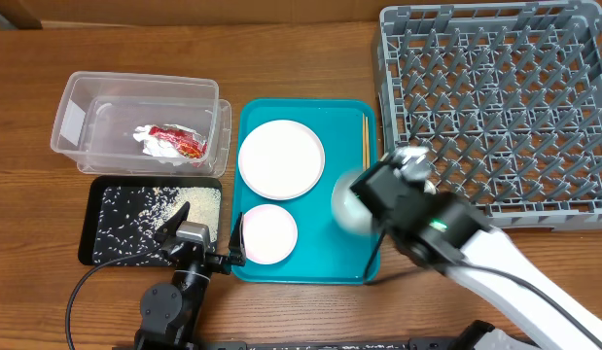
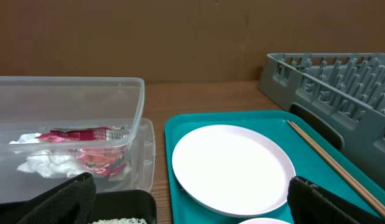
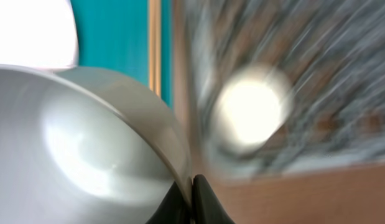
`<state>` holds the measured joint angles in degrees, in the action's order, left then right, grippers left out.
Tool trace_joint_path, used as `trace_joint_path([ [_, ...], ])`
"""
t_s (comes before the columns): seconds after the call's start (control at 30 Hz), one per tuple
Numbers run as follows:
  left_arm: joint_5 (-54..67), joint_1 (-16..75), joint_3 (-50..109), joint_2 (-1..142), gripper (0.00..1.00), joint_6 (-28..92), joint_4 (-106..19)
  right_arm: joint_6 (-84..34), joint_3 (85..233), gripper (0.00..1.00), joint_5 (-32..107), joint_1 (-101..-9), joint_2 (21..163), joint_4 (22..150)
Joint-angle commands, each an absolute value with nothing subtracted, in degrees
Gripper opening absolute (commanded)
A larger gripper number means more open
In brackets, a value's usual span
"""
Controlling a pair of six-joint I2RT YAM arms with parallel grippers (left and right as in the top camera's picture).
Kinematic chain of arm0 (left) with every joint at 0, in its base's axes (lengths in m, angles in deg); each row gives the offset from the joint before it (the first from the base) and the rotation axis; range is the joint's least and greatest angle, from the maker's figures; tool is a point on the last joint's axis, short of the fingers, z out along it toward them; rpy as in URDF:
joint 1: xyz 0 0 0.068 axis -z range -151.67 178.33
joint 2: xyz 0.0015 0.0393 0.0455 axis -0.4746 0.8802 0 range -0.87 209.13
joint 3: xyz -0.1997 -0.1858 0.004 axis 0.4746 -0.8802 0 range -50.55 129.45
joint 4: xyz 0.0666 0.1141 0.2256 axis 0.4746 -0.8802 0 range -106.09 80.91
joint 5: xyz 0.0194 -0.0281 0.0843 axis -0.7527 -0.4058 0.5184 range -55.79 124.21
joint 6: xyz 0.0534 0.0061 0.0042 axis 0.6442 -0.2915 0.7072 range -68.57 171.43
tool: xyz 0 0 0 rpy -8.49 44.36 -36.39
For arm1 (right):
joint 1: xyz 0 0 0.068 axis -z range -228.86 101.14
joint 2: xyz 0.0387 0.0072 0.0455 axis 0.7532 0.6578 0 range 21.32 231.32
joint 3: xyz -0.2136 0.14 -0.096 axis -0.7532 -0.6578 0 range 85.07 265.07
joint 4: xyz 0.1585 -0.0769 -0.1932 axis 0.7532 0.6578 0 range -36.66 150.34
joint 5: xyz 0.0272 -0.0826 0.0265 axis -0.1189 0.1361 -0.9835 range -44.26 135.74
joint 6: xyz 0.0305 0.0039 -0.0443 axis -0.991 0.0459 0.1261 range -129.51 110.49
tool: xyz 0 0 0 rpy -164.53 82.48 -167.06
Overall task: Sort waste into correct bins and load items into the dishwasher
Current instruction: 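Place the small white bowl into the grey rack with the right gripper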
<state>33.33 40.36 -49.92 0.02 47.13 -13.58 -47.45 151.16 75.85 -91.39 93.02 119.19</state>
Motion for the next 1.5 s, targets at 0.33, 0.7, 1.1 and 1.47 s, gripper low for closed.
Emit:
trace_joint_path([
  [0.33,32.82,40.56,-50.27,-0.59,1.0,46.74,-13.45,-50.66,153.54,0.04,126.12,-77.18,94.86,114.44],
  [0.7,32.82,40.56,-50.27,-0.59,1.0,46.74,-13.45,-49.81,153.54,0.04,117.73,-57.47,114.0,107.95],
  [1.1,32.85,40.56,-50.27,-0.59,1.0,46.74,-13.45,-50.29,153.54,0.04,106.82,-59.78,122.16,112.56],
  [1.47,32.85,40.56,-50.27,-0.59,1.0,46.74,-13.45,-55.21,157.3,0.53,102.49,-66.03,119.38,121.44],
])
